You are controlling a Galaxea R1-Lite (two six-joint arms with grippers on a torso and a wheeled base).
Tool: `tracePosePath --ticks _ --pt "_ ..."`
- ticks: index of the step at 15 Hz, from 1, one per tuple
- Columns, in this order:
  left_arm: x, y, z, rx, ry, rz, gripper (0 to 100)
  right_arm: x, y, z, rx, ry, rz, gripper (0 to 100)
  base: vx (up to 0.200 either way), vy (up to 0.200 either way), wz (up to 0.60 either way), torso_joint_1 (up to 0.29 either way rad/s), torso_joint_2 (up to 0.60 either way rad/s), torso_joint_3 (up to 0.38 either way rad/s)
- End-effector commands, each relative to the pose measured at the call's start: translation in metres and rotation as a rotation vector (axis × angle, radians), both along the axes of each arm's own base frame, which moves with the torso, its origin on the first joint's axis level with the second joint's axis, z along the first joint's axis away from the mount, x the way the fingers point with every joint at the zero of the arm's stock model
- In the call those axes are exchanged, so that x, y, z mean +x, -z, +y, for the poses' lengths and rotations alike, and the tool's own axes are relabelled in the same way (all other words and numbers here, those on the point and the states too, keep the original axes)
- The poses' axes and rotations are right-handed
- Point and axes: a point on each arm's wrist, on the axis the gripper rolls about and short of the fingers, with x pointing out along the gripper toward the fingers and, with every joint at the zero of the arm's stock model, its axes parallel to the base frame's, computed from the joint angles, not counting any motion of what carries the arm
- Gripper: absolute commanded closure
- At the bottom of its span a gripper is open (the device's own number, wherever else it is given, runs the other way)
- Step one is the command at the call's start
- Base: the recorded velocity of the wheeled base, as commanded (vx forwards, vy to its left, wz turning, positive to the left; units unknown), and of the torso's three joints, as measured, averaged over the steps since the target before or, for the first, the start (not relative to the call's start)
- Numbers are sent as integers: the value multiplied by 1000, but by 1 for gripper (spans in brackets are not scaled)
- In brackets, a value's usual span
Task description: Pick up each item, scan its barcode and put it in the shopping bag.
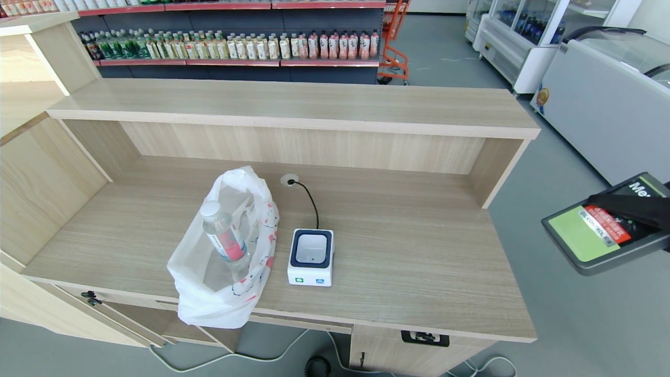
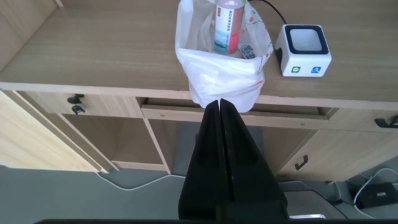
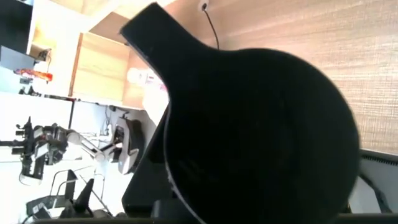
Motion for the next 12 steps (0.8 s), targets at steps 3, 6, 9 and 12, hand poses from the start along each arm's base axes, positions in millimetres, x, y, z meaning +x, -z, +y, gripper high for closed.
tracePosePath --ticks 3,6,9,12 --pt "0 0 0 0 1 0 100 7 6 -1 0 4 35 100 0 0 0 0 0 0" --pt "0 0 0 0 1 0 100 7 7 0 0 0 38 100 0 67 0 1 -1 2" --pt "0 0 0 2 -1 0 100 10 10 0 -4 -2 52 100 0 200 0 -1 1 2" --pt "0 0 0 2 1 0 100 14 19 0 -74 -22 45 100 0 200 0 7 9 -2"
